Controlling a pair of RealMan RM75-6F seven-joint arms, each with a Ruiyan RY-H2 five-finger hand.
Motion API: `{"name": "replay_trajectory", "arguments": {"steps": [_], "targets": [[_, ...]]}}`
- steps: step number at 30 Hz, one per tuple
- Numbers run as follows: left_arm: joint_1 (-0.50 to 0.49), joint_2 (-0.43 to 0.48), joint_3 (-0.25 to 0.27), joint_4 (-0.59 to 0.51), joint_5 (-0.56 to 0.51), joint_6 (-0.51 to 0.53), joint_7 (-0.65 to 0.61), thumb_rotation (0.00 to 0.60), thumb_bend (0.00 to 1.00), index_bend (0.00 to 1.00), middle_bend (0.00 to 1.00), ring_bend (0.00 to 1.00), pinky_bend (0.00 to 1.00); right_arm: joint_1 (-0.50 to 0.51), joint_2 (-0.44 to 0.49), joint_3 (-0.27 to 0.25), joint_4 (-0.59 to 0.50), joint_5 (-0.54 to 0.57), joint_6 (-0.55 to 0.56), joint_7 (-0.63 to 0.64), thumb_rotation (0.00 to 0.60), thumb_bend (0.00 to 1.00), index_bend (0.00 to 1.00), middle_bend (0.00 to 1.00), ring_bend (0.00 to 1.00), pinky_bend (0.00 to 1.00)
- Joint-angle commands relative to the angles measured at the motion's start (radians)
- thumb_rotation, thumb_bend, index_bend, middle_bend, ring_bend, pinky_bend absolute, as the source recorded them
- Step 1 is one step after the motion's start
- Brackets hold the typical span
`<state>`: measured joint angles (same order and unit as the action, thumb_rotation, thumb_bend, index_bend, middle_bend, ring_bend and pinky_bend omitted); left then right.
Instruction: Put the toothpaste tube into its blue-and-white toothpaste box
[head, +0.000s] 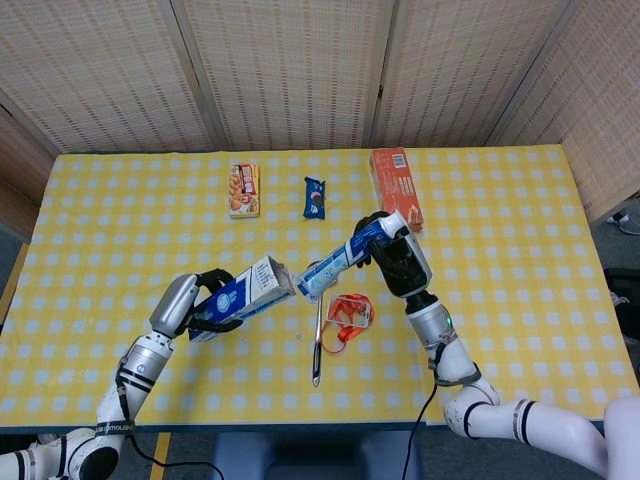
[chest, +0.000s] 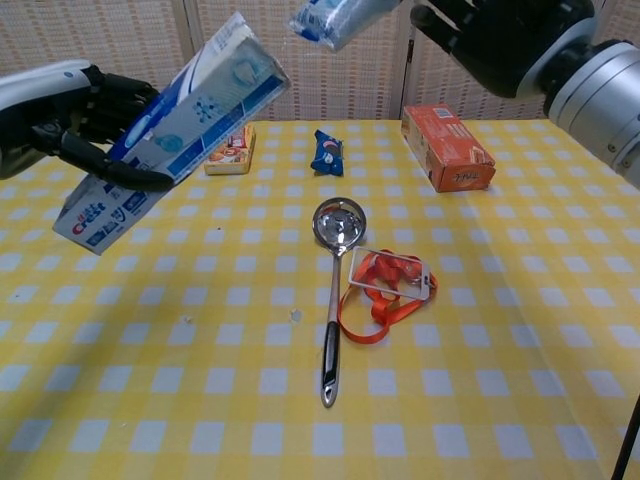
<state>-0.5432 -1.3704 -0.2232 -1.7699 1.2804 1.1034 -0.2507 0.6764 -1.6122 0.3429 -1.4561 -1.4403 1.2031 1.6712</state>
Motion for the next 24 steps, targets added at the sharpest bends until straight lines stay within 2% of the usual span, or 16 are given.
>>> {"name": "replay_trajectory", "arguments": {"steps": [1,12,24], "targets": [[0.002,0.004,0.002,-0.006,0.002,0.001,-0.003,0.600,0.16,0.58,0.73,0.54,0.50,0.003,-0.002,0.000,0.009,-0.003,-0.008,0.022,0.600,0.42,0.86,0.79,0.71,0.67],[0.003,0.007,0.011,-0.023,0.019,0.010,0.010,0.600,0.16,0.58,0.73,0.54,0.50,0.013,-0.014,0.012,0.042,0.004,-0.028,0.092,0.600,0.42,0.86,0.79,0.72,0.67],[-0.005,0.007,0.025,-0.045,0.039,0.004,0.032,0.600,0.16,0.58,0.73,0.54,0.50,0.041,-0.048,0.021,0.100,0.015,-0.062,0.111,0.600,0.42,0.86,0.79,0.71,0.67]]}}
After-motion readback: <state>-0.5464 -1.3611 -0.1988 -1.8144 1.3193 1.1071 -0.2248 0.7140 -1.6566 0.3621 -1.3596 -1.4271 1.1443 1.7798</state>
